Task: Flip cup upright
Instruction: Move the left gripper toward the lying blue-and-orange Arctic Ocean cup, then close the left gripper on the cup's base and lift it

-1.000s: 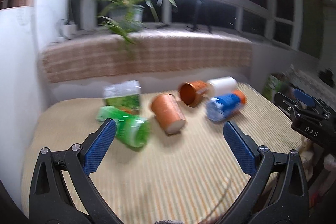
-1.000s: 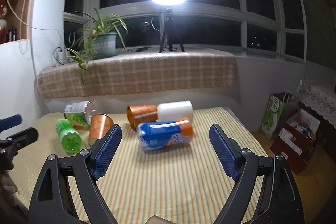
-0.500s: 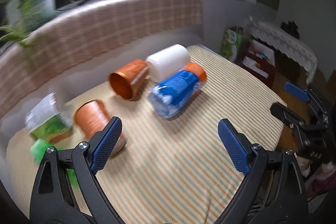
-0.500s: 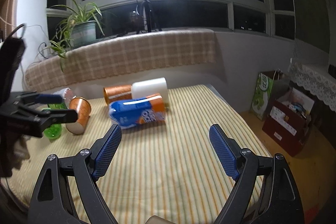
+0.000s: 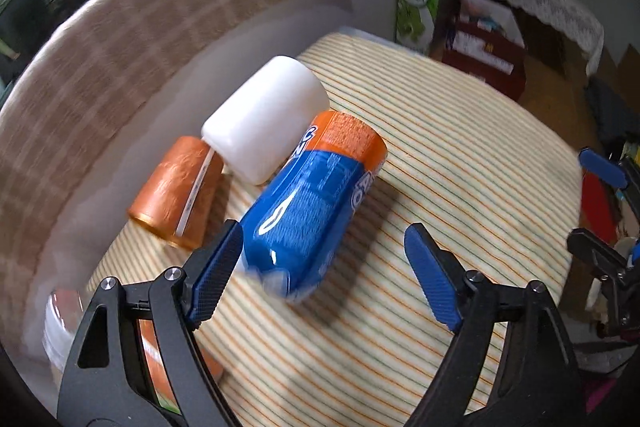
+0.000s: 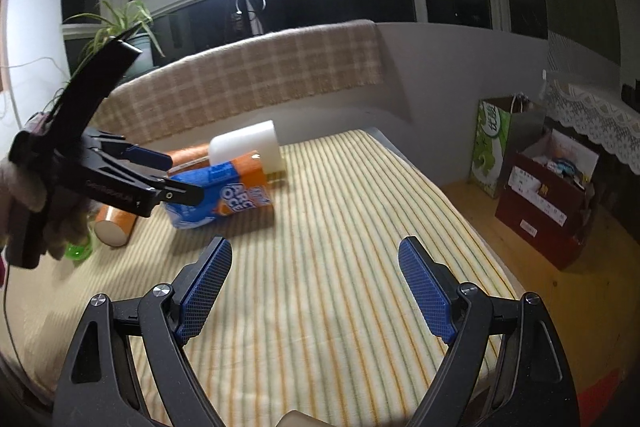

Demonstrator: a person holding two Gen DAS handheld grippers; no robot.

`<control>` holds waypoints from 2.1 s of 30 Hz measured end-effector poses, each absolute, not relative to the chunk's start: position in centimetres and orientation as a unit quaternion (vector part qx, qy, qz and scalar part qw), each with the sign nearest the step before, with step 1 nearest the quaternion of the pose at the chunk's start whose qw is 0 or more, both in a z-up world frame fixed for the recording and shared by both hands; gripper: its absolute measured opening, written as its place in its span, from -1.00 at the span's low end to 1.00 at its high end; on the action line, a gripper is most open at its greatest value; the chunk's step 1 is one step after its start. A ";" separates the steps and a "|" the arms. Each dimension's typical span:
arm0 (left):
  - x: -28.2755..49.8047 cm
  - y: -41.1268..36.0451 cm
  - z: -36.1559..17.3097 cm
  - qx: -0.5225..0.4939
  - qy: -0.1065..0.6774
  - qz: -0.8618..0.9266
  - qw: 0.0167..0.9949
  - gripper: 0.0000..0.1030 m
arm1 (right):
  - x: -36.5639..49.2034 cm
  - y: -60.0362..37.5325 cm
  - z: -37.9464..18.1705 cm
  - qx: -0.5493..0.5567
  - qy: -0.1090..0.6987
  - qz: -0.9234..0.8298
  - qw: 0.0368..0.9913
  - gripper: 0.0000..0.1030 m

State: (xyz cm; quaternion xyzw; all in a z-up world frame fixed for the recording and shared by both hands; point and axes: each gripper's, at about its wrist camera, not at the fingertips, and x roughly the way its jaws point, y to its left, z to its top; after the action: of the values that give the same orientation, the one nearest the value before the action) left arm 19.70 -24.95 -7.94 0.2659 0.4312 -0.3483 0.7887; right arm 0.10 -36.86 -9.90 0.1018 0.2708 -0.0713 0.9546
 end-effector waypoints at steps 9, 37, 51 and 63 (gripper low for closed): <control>21.9 -27.0 -11.0 0.338 0.458 -0.324 0.756 0.66 | 0.2 -38.1 -10.8 0.120 0.280 -0.071 0.950 0.66; 15.2 -21.5 -9.9 0.210 0.436 -0.313 0.818 0.36 | -0.5 -37.4 -10.3 0.129 0.279 -0.060 0.950 0.66; 7.0 -10.6 -10.0 -0.007 0.365 -0.187 0.912 0.35 | -0.4 -33.4 -9.3 0.093 0.277 -0.016 0.956 0.66; 4.0 -6.1 -10.9 -0.105 0.340 -0.092 0.930 0.36 | 0.2 -28.5 -8.9 0.065 0.293 0.043 0.953 0.66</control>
State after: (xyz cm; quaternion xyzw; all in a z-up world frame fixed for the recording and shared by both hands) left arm 4.03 -6.08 -10.86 -0.1051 0.3401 -0.0915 0.9300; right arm 0.21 -28.47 -8.88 0.0648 0.2926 0.0428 0.9531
